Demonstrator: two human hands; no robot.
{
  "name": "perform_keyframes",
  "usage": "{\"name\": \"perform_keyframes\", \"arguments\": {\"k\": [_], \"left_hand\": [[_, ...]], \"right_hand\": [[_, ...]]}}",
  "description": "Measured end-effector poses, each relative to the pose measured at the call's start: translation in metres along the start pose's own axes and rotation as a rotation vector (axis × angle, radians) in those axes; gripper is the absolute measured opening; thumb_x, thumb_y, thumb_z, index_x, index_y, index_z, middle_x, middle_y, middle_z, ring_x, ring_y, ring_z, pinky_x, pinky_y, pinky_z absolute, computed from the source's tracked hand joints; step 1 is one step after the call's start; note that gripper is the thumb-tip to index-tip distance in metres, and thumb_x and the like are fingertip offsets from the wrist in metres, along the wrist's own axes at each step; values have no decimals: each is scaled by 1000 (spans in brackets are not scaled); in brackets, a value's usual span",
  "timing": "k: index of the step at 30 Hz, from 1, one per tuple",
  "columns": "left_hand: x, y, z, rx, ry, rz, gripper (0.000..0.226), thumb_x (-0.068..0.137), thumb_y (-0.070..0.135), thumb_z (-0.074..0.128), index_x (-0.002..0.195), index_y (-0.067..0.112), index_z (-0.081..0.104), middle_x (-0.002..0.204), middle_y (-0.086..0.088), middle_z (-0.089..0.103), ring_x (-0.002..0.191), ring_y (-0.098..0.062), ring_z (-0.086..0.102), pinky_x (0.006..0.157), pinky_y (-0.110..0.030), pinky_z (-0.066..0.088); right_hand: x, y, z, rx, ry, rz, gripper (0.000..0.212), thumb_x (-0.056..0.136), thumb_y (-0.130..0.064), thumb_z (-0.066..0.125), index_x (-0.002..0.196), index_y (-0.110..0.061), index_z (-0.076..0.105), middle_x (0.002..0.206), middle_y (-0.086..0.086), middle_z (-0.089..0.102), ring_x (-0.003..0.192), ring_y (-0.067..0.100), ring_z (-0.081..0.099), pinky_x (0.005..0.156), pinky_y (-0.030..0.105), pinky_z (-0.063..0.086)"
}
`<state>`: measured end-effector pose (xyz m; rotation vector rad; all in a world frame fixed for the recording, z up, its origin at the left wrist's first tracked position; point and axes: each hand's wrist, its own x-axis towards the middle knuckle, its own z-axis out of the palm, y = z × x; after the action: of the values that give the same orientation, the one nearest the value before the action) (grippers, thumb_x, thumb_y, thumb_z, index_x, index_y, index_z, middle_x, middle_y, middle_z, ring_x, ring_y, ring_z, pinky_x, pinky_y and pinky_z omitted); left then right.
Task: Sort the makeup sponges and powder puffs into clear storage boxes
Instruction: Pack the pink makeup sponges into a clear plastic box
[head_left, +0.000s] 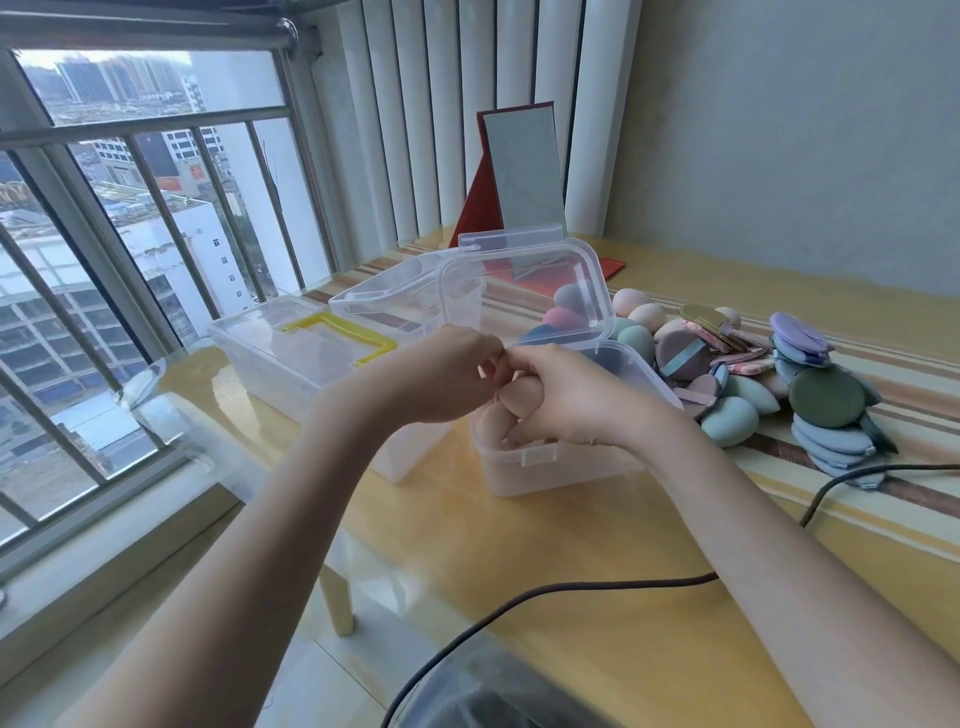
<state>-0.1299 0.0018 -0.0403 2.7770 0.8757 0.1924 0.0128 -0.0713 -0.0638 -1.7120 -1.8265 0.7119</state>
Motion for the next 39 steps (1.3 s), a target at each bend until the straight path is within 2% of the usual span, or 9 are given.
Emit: {"name": "perform_keyframes", "arguments": {"k": [4, 10, 13, 18, 21, 26, 31, 36, 39], "left_hand": [[-8, 5, 3, -65, -14, -42, 33, 70, 34, 74, 93, 21, 55, 91, 9, 52, 88, -12, 51, 74, -24, 41], [-5, 10, 7, -51, 22, -66, 43, 70, 26, 79, 108, 12, 62, 97, 3, 52, 90, -14, 48, 76, -23, 39], [-6, 10, 6, -55, -1, -60, 35, 73, 23, 77, 106, 19, 64, 100, 3, 51, 91, -13, 48, 78, -24, 40], [-8, 8, 4, -58, -24, -60, 20, 73, 24, 76, 91, 26, 67, 104, 1, 53, 97, -15, 52, 87, -31, 46], [-7, 9, 3, -44, -15, -72, 23, 71, 25, 79, 90, 23, 65, 101, 1, 54, 95, -16, 52, 84, -30, 47], [-7, 9, 4, -29, -7, -85, 30, 72, 18, 75, 102, 16, 67, 106, -3, 56, 98, -18, 54, 88, -33, 48], [-8, 9, 3, -51, -18, -78, 20, 75, 20, 75, 92, 18, 67, 106, -2, 54, 98, -16, 53, 87, -29, 46], [-9, 11, 4, -59, -7, -72, 19, 77, 19, 74, 82, 27, 58, 106, 0, 53, 97, -15, 52, 84, -25, 45], [-8, 10, 5, -50, 2, -73, 16, 77, 20, 73, 86, 24, 61, 107, -1, 53, 97, -15, 51, 86, -27, 45]], "right_hand": [[1, 0, 1, 28, -29, -1, 39, 72, -10, 78, 87, -34, 52, 91, -11, 60, 87, 8, 58, 77, 27, 52], [-5, 5, -11, 161, -134, 112, 48, 71, -17, 78, 107, -34, 53, 102, -4, 64, 92, 9, 62, 78, 26, 54], [-10, 5, -22, 243, -169, 179, 41, 77, -27, 76, 109, -27, 51, 92, -4, 64, 79, 4, 62, 69, 16, 53], [-15, 7, -37, 240, -177, 113, 23, 76, -31, 79, 95, -26, 67, 83, -9, 63, 79, 2, 58, 77, 15, 48], [-15, 3, -36, 243, -215, 63, 28, 74, -21, 82, 100, -25, 72, 79, -4, 58, 69, -1, 52, 69, 10, 46], [-14, -2, -30, 180, -271, 28, 35, 78, -13, 79, 108, -27, 67, 111, 0, 66, 84, 11, 63, 87, 34, 53], [-15, -3, -30, 109, -258, 53, 33, 77, -8, 76, 101, -30, 70, 99, -11, 71, 79, -5, 64, 79, 24, 54], [-18, -9, -29, 160, -250, 93, 31, 78, 3, 70, 93, -24, 75, 97, 8, 71, 68, -1, 66, 58, 12, 50], [-17, -13, -25, 104, -251, 102, 31, 80, 2, 68, 84, -29, 72, 96, 9, 70, 66, 0, 65, 56, 14, 52]]}}
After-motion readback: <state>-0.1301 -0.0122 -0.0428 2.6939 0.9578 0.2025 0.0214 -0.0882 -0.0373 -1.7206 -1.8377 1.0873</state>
